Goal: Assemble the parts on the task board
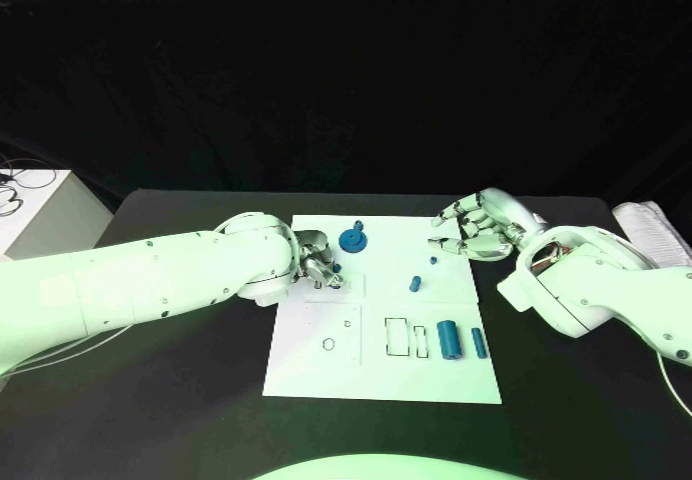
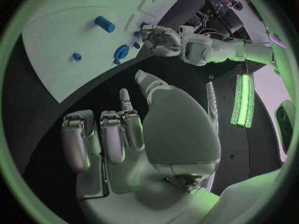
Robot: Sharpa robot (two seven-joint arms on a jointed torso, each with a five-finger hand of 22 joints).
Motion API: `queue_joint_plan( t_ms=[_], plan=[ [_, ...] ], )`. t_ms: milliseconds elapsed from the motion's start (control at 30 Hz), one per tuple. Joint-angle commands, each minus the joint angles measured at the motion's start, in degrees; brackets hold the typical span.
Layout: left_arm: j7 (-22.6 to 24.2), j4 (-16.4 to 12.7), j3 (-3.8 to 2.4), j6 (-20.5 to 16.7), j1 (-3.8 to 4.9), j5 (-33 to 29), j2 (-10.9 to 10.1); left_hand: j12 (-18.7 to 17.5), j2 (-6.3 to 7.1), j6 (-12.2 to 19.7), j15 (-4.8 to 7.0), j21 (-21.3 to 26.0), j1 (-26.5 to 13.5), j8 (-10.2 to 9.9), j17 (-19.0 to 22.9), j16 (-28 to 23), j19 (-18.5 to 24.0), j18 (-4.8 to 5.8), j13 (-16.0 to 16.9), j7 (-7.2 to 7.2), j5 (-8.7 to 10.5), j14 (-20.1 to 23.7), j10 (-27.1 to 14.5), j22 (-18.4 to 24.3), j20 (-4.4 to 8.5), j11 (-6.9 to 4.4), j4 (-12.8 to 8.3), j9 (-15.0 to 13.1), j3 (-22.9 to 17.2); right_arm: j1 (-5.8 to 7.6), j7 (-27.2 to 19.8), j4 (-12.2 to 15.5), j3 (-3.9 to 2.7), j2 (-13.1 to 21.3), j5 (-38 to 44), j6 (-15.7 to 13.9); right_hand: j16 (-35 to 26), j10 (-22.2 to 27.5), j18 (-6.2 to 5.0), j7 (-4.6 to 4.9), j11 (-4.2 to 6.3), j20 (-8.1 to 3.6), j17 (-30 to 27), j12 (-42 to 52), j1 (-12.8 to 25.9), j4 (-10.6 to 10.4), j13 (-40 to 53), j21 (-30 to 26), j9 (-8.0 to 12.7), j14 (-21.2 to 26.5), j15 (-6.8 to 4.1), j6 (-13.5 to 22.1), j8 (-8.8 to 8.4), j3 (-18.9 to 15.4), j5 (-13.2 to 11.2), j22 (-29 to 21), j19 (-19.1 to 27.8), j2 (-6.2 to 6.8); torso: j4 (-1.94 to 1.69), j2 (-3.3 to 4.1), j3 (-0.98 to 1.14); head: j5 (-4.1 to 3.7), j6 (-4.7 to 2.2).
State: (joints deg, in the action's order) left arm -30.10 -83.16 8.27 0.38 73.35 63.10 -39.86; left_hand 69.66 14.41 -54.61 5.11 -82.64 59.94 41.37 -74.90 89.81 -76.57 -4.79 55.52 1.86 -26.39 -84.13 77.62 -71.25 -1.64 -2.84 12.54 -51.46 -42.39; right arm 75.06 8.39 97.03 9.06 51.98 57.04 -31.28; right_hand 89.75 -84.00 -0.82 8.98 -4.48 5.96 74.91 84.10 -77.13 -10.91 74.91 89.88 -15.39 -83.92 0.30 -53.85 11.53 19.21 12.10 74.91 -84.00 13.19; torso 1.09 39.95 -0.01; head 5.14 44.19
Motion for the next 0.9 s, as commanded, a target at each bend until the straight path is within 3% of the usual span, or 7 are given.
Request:
queue_joint_plan(
  t_ms=[33,600,900],
  plan=[
    [-0.4,0.1,0.18,2.2,-0.18,0.0,0.0,-0.2,-0.57,-1.0,0.44,-0.2,0.0,0.1,-15.1,0.2,-0.4,0.65,0.1,-0.79,0.21,-5.9,0.1,-0.1,0.12,-0.07,-12.2,-0.1,-12.2,-0.05,-0.5,0.0,0.0,0.0,0.1,0.7,0.1,-0.4,0.82,0.16,0.06,0.26,14.7,-0.2,0.5,-0.3,10.1,0.1,-0.1,-6.0,-0.04,0.3,0.21,0.0,0.1,15.1,-6.0,0.12,0.04,-0.03,0.04,0.03,0.07],
    [-0.6,0.2,0.15,5.5,-0.16,-0.7,0.1,-0.2,-0.52,-1.0,0.47,-0.2,0.3,0.1,-15.1,0.2,-0.5,0.69,0.1,-0.83,0.27,-5.9,0.1,-0.2,0.13,-0.12,-12.6,-0.1,-12.2,-0.06,-0.5,0.0,0.0,0.0,0.1,0.8,0.1,-0.4,0.82,0.16,0.06,0.26,14.7,-0.2,0.5,-0.3,10.1,0.1,-0.1,-6.0,-0.04,0.3,0.21,0.0,0.1,15.1,-6.0,0.12,0.05,0.0,0.06,-0.14,0.21],
    [-0.6,0.6,0.15,5.5,-0.14,-0.9,0.2,-0.5,-0.7,-0.9,0.44,-0.1,0.1,0.1,-15.1,0.2,-0.3,0.64,-0.2,-0.75,0.51,-5.9,0.0,0.0,0.11,-0.03,-12.4,-0.1,-12.0,-0.06,-0.5,0.1,0.0,0.1,0.1,0.8,0.1,-0.4,0.82,0.16,0.06,0.26,14.7,-0.2,0.5,-0.3,10.1,0.1,-0.1,-6.0,-0.04,0.3,0.21,0.0,0.1,15.1,-6.0,0.12,0.07,0.01,0.11,-0.2,0.37]
  ],
)
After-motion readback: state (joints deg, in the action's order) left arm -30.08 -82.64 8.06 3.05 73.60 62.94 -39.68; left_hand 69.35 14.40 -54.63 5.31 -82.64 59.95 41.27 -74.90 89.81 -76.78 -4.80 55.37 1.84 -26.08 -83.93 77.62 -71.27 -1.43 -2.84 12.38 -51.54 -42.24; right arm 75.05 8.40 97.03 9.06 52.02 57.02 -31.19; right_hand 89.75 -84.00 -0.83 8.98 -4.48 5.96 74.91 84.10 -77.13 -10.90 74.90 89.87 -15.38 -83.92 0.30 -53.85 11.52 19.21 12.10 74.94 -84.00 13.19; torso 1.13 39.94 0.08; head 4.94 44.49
